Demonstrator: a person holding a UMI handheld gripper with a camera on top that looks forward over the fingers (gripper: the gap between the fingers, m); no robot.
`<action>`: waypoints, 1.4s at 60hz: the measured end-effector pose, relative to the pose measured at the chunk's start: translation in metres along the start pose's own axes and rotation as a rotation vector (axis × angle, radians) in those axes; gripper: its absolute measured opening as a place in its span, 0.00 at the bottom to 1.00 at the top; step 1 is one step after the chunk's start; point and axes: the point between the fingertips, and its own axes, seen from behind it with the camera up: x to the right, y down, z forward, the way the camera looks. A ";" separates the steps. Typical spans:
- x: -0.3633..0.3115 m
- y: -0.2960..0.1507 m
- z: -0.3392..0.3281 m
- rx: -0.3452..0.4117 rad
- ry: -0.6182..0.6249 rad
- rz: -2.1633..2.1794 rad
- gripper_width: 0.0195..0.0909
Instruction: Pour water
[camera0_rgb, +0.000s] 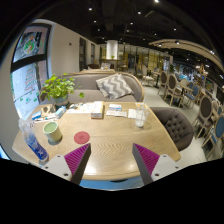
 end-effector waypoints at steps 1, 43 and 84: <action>0.000 0.001 0.000 -0.002 0.001 0.002 0.92; -0.166 0.098 -0.052 -0.084 -0.058 -0.008 0.93; -0.357 0.053 0.084 0.110 -0.083 0.023 0.52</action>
